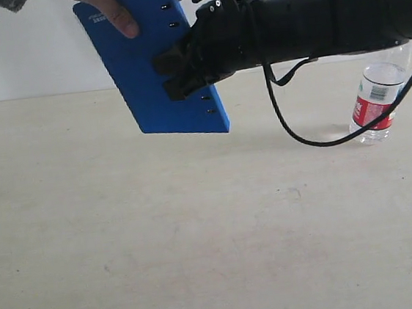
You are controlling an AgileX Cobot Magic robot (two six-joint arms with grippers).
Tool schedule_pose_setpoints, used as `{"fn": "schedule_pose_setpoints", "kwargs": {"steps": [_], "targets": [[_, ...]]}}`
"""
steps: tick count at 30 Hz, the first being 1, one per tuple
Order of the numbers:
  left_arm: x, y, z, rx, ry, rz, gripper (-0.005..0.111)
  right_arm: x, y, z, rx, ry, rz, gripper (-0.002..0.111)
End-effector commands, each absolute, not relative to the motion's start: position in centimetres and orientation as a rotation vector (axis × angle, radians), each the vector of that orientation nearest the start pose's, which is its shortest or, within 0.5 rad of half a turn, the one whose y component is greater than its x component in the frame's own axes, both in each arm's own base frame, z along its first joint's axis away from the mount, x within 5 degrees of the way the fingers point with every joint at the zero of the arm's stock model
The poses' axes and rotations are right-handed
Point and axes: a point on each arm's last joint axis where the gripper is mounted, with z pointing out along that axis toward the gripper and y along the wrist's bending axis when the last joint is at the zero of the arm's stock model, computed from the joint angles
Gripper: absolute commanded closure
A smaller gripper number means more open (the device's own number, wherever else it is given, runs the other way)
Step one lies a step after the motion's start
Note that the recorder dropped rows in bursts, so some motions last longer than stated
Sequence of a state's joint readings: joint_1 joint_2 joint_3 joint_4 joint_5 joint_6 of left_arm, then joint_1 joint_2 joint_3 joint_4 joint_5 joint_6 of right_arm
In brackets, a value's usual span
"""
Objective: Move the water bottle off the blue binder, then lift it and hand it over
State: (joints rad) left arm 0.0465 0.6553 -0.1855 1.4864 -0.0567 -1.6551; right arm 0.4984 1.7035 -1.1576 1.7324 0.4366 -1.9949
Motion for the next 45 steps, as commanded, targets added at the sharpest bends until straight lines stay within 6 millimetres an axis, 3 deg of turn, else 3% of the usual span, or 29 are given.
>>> {"fn": "schedule_pose_setpoints", "kwargs": {"steps": [1,3,7,10,11,12,14,15,17,18,20,22,25,29,34,38,41,45], "targets": [[12.3,0.5,21.9,-0.201,1.932,-0.085,0.1,32.5,21.4,28.0,-0.915,1.724,0.586,0.062],[12.1,0.6,22.1,-0.203,1.912,-0.079,0.1,32.5,21.4,28.0,-0.915,1.724,0.586,0.055],[11.6,0.6,22.7,-0.198,1.865,-0.081,0.1,32.6,20.9,28.5,-0.886,1.732,0.53,0.056],[11.2,0.7,23.1,-0.211,1.831,-0.061,0.1,31.5,19.8,31.8,-0.873,1.645,0.45,0.056],[11.1,0.8,23.2,-0.218,1.82,-0.051,0.1,30.6,18.9,34.0,-0.829,1.607,0.404,0.056],[10.9,1.0,23.4,-0.231,1.8,-0.042,0.1,29.3,17.2,36.9,-0.719,1.582,0.329,0.056],[10.5,1.3,23.7,-0.262,1.768,-0.017,0.1,27.5,14.4,40.4,-0.548,1.554,0.209,0.062],[10.1,1.5,23.9,-0.291,1.741,-0.007,0.1,25.8,12.1,42.6,-0.42,1.53,0.104,0.072],[9.6,1.9,24.2,-0.339,1.7,0.013,0.1,23.2,8.8,45.0,-0.243,1.502,-0.037,0.092],[9.2,2.0,24.5,-0.357,1.668,0.018,0.1,20.8,6.7,46.2,-0.159,1.47,-0.093,0.109],[8.4,1.8,25.1,-0.341,1.603,-0.008,0.1,15.2,2.5,47.3,-0.008,1.402,-0.162,0.108],[7.9,1.3,25.5,-0.292,1.564,-0.055,0.1,11.5,0.5,46.6,0.043,1.345,-0.121,0.108],[7.4,0.4,26.0,-0.19,1.517,-0.123,0.1,7.4,-1.1,43.9,0.104,1.272,0.068,0.108],[6.8,0.2,26.4,-0.14,1.477,-0.107,0.1,4.5,-0.9,38.8,0.062,1.224,0.332,0.108],[6.8,0.5,26.3,-0.172,1.476,-0.074,0.1,6.7,1.5,30.1,-0.104,1.448,0.352,0.108],[6.8,0.5,26.3,-0.14,1.478,-0.054,0.1,8.6,2.0,24.8,-0.118,1.68,0.252,0.108],[6.8,0.2,26.3,-0.123,1.479,-0.072,0.1,9.5,1.5,22.5,-0.017,1.814,0.163,0.108],[6.8,0.0,26.4,-0.105,1.479,-0.092,0.1,10.3,0.0,21.4,0.152,1.896,-0.04,0.108]]}}
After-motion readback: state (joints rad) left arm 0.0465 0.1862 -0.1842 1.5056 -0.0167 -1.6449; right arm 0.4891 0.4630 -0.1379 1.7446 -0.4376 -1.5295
